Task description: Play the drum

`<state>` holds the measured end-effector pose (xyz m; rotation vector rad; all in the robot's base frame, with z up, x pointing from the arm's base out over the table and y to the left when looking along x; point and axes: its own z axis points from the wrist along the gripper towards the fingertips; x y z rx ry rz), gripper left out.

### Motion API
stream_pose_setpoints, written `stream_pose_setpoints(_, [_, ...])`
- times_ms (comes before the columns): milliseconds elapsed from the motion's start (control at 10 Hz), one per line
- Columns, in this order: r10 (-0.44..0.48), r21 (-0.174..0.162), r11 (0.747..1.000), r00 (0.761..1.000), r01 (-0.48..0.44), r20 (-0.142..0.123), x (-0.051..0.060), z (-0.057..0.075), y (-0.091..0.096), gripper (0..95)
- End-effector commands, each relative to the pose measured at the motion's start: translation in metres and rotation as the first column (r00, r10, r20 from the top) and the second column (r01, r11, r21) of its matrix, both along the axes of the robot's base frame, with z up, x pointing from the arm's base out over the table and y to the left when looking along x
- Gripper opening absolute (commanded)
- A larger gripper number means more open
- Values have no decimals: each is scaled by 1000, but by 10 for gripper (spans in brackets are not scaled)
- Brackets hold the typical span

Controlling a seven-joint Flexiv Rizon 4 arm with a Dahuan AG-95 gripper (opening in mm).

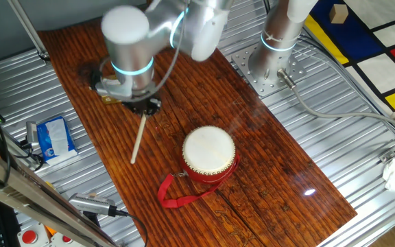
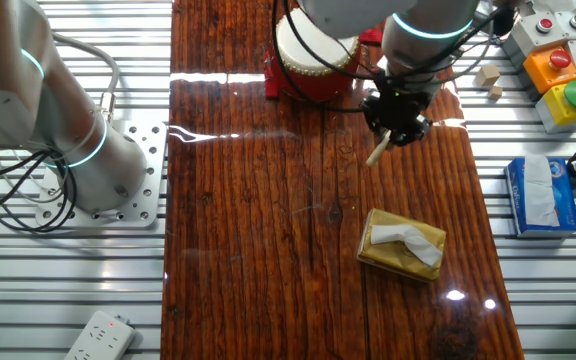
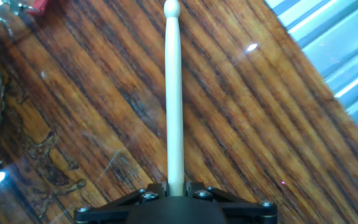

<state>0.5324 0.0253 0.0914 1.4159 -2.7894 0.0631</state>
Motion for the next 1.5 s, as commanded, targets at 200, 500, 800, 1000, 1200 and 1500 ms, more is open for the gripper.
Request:
stream_pose_setpoints(200, [-4,-16,1000,1000,4,-16,-12,31,2,0])
stream_pose_setpoints(500, [-12,-11,1000,1000,12,-19,-22,50,13,0])
stream_pose_setpoints(800, [56,36,998,998,-55,-24,-23,54,14,0])
stream_pose_setpoints(1000, [35,23,999,999,-34,-22,-23,53,14,0])
stream_pose_setpoints(1200, [16,22,1000,1000,-15,-24,-23,53,14,0])
stream_pose_setpoints(1500, [158,16,987,987,-158,-6,-23,53,14,0])
